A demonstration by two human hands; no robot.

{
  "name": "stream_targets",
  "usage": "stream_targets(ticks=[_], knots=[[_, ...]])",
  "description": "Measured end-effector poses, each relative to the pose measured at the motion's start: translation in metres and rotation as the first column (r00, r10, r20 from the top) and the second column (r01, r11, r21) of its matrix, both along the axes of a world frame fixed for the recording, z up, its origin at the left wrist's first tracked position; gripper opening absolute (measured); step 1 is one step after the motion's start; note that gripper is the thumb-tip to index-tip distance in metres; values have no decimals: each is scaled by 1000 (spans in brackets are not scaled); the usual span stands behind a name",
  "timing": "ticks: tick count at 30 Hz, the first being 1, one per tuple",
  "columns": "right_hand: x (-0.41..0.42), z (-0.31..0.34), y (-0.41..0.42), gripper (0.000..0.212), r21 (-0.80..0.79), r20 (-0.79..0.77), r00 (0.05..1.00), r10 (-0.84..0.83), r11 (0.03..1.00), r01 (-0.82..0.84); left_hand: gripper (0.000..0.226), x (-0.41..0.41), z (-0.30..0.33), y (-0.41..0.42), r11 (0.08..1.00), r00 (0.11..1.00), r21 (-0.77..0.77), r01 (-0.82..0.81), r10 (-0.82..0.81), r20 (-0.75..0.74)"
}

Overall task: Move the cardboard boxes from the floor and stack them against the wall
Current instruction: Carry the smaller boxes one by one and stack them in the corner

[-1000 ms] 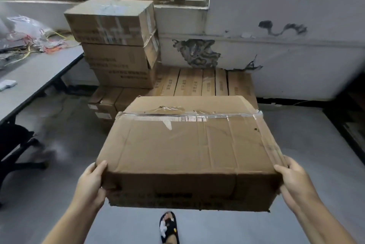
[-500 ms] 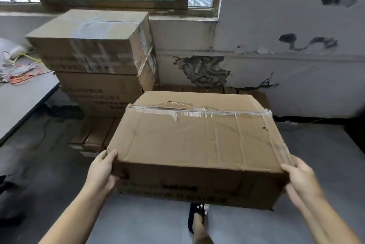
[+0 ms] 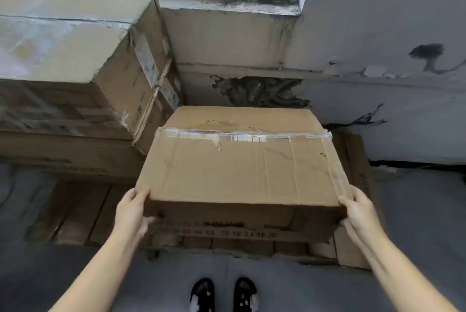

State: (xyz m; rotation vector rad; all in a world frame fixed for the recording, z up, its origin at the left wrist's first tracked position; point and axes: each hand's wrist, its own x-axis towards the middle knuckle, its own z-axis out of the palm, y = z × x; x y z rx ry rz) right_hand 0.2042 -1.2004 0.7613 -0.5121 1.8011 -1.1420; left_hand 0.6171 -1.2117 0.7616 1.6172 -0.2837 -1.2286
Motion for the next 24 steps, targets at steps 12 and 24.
stream_targets(ticks=[12, 24], knots=[[51, -139, -25, 58, 308, 33, 977, -213, 932, 193, 54, 14, -125, -68, 948, 985, 267, -174, 172, 31], [41, -155, -117, 56, 422, 170, 910, -379, 862, 280, 45, -25, -151, -124, 860, 910, 489, -147, 311, -273]])
